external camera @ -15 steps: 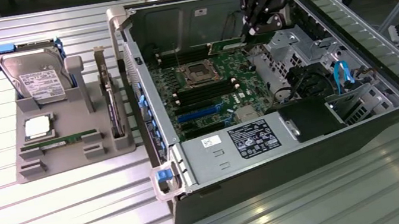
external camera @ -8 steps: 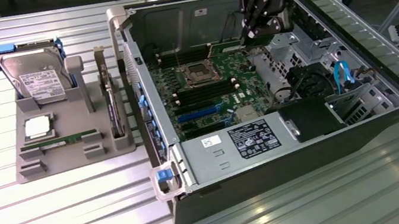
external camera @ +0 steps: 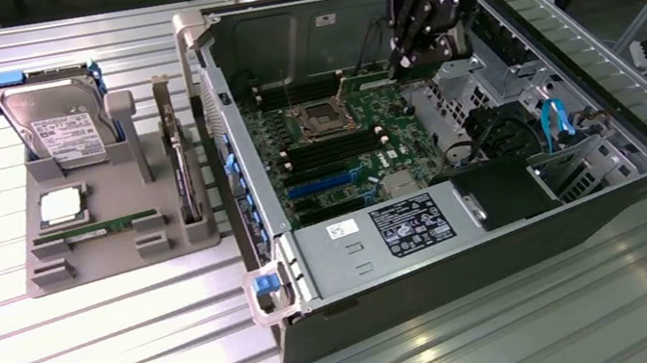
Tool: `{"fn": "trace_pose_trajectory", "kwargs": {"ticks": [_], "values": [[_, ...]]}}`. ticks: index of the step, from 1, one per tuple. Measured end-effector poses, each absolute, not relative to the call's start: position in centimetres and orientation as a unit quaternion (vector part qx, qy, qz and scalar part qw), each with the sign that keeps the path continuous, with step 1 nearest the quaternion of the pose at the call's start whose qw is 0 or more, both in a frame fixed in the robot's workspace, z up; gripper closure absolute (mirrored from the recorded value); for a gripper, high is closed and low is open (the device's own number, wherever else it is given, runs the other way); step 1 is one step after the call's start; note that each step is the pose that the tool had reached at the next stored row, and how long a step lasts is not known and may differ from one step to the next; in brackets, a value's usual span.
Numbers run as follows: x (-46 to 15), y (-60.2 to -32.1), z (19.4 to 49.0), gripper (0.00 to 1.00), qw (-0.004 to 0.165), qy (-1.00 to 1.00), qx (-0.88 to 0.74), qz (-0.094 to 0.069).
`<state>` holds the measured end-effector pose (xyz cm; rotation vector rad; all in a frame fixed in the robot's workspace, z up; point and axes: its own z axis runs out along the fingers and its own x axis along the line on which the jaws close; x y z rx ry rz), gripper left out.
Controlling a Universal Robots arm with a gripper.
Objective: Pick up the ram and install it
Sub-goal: 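Insert the ram into the slot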
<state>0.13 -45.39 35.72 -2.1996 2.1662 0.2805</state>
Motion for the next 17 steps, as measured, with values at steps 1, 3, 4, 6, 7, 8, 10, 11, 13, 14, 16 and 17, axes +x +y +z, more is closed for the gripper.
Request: {"fn": "trace_pose_trajectory", "kwargs": {"ticks": [1,3,4,6,7,8,10,11,13,14,16,17], "values": [[0.1,-45.4,35.6,0.88,0.021,0.699,-0.709,0.091],[0.1,-45.4,35.4,0.88,0.021,0.699,-0.709,0.091],[0.1,-45.4,35.3,0.88,0.021,0.699,-0.709,0.091],[0.1,-45.4,35.2,0.88,0.021,0.699,-0.709,0.091],[0.1,-45.4,35.1,0.88,0.021,0.699,-0.709,0.091],[0.1,-45.4,35.0,0.88,0.021,0.699,-0.709,0.091],[0.1,-45.4,34.8,0.88,0.021,0.699,-0.709,0.091],[0.1,-45.4,34.7,0.88,0.021,0.699,-0.709,0.091],[0.1,-45.4,34.5,0.88,0.021,0.699,-0.709,0.091],[0.1,-45.4,34.4,0.88,0.021,0.699,-0.709,0.091],[0.1,-45.4,34.3,0.88,0.021,0.699,-0.709,0.091],[0.1,-45.4,34.2,0.88,0.021,0.699,-0.709,0.091]]}}
